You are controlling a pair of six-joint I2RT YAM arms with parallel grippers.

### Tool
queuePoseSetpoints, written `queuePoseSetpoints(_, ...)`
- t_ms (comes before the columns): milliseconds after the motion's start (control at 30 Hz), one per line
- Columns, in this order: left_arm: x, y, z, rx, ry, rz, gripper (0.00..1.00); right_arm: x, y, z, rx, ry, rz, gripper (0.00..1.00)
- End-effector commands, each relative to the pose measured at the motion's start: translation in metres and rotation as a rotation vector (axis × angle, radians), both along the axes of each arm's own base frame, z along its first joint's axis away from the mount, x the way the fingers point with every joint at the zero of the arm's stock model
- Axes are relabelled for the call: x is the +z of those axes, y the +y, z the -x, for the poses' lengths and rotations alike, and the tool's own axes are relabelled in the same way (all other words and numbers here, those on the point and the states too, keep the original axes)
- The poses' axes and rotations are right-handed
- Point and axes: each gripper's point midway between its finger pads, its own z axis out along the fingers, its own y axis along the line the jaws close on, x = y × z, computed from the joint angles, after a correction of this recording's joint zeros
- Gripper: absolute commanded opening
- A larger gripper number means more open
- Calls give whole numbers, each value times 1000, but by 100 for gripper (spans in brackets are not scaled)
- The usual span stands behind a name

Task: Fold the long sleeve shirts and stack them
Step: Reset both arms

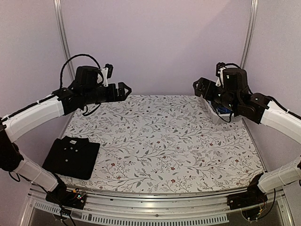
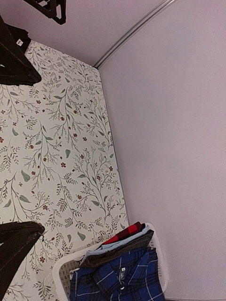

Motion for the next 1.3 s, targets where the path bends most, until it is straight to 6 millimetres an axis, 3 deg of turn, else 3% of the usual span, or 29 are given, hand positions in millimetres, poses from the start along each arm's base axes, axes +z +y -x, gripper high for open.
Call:
queuePoseSetpoints(0, 4, 6, -9, 46, -8, 20, 100, 11, -6, 1, -13, -28, 28, 99)
queuePoseSetpoints(167, 0, 6, -7, 47, -3, 33, 100, 9, -16, 0, -56, -58, 45, 99)
queuePoseSetpoints(400, -3, 10, -7, 48, -3, 5, 100, 18, -4, 7, 43, -120, 61, 99)
queuePoseSetpoints(1267, 4, 17, -3, 44, -33, -14, 100, 19, 0, 5, 67, -140, 76, 99)
